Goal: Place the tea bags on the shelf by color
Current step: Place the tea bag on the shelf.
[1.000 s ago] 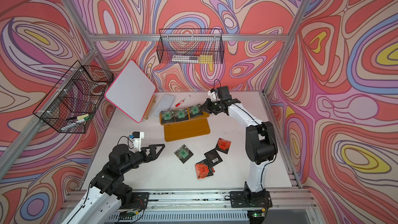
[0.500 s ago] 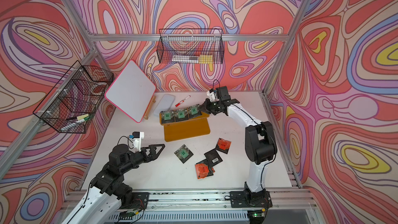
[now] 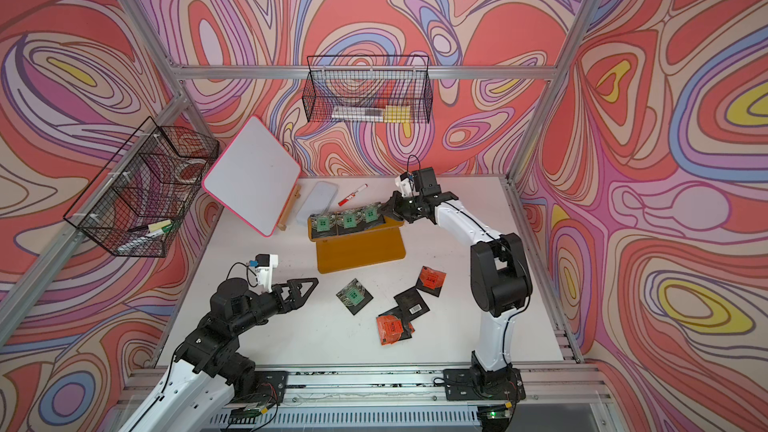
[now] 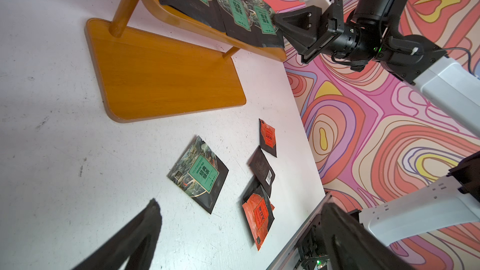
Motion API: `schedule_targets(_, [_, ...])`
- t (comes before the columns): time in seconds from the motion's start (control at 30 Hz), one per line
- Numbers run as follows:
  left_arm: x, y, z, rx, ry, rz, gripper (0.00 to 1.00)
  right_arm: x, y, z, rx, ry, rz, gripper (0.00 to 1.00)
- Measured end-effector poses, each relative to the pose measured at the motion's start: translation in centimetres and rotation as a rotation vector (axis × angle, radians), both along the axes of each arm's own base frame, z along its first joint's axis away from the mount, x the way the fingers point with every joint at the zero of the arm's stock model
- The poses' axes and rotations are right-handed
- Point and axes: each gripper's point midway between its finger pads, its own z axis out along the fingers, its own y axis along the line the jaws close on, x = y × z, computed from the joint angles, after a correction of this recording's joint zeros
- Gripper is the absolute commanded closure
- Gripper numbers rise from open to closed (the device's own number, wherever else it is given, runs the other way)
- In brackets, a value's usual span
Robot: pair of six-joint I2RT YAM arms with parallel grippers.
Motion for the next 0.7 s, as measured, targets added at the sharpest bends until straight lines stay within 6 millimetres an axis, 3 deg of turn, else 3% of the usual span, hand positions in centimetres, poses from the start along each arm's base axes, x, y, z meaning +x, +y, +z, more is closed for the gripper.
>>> schedule_targets(0.5, [0.00, 0.00, 0.01, 0.000, 0.000, 0.000, 0.01, -0.05, 0.25, 0.10, 0.003, 0.001, 0.001, 1.00])
schedule_targets(0.7, [0.00, 0.00, 0.00, 0.000, 0.000, 0.000, 0.01, 0.26, 0.17, 0.34, -0.005, -0.008, -0.007, 0.88])
